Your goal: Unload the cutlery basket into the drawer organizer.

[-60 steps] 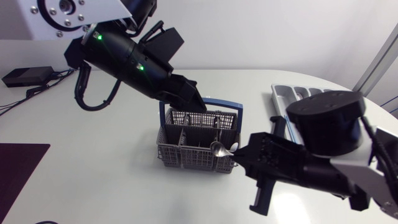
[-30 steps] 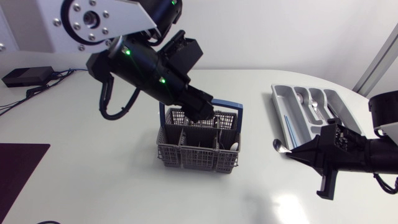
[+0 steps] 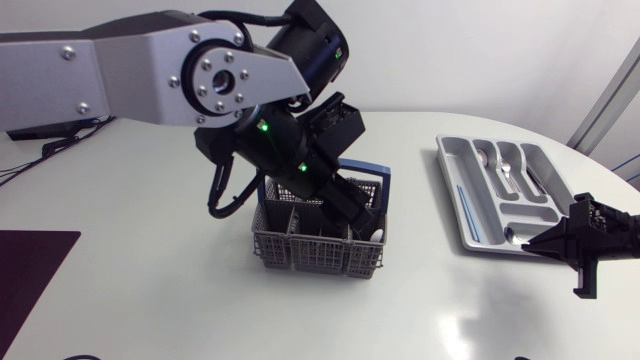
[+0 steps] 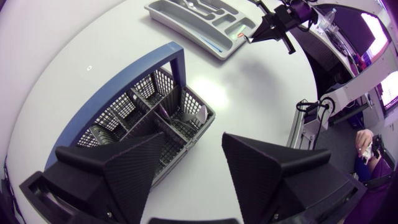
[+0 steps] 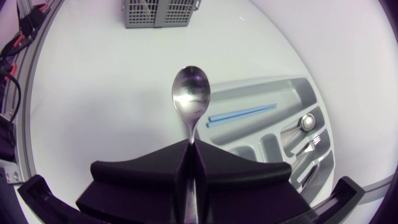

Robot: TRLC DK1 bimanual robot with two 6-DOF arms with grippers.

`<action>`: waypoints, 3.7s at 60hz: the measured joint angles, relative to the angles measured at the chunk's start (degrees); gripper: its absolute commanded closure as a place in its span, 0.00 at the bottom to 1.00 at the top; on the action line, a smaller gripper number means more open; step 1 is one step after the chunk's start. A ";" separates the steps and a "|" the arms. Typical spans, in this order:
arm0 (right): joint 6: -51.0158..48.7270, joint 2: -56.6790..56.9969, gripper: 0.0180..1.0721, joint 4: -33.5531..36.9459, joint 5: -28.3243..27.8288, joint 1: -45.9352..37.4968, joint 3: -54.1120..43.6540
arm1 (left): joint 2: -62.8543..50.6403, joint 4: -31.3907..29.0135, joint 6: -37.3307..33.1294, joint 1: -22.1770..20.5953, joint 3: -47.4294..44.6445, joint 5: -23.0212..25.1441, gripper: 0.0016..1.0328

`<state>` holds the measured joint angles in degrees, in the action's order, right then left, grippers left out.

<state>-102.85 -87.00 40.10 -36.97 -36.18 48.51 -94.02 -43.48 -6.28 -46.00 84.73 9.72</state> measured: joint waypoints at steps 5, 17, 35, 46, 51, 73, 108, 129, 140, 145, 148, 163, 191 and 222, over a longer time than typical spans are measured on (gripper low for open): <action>-3.61 -4.44 0.94 0.22 1.70 -1.66 3.91 | -0.81 0.11 -0.17 -0.13 0.00 -0.72 0.36; -7.43 -12.72 0.76 0.22 5.97 -3.04 13.44 | -2.64 1.27 -0.79 -1.29 0.00 -2.75 0.36; -8.41 -19.58 0.71 -4.13 11.76 -2.32 17.55 | -4.31 2.56 -1.46 -1.81 0.02 -3.04 0.36; -6.84 -16.83 0.49 -4.59 9.86 -2.10 15.63 | -5.29 3.54 -1.46 -2.54 0.02 -3.19 0.36; -5.42 -13.70 0.47 -5.03 8.63 -1.79 13.05 | -5.97 4.00 -1.46 -3.06 0.02 -3.19 0.36; -0.22 0.20 0.39 -7.15 3.65 -0.20 -1.62 | -8.85 7.45 -1.40 -4.07 0.09 -3.19 0.45; 2.19 13.73 0.39 -7.13 -0.59 1.62 -13.14 | -12.09 10.97 -0.09 -4.07 0.20 -3.21 0.71; 2.21 16.46 0.39 -7.13 -0.57 1.86 -14.47 | -13.51 11.30 0.72 -3.93 0.20 -1.88 0.94; 2.67 18.21 0.39 -7.10 -0.57 2.75 -14.91 | -13.49 11.26 1.84 -2.40 0.20 1.40 0.97; 3.15 18.95 0.39 -7.10 -0.59 3.28 -15.50 | -13.16 11.17 1.92 -1.86 0.20 1.86 0.97; 3.54 19.54 0.39 -6.91 -0.59 3.65 -15.87 | -12.46 10.97 2.05 -1.42 0.20 2.29 0.97; 6.38 24.63 0.36 -3.82 -0.87 6.47 -16.00 | -5.35 6.99 2.25 -0.55 1.20 5.46 0.97; 23.12 36.98 0.35 5.79 -4.98 24.02 -12.50 | 1.20 -6.82 1.07 -0.59 8.33 14.82 0.97; 53.66 41.18 0.55 -2.21 -2.34 54.69 -8.87 | -0.02 -7.30 -1.49 -5.07 6.34 19.89 0.97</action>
<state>-49.19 -45.82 37.89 -39.31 18.50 39.64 -94.04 -50.78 -7.77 -51.07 91.07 29.61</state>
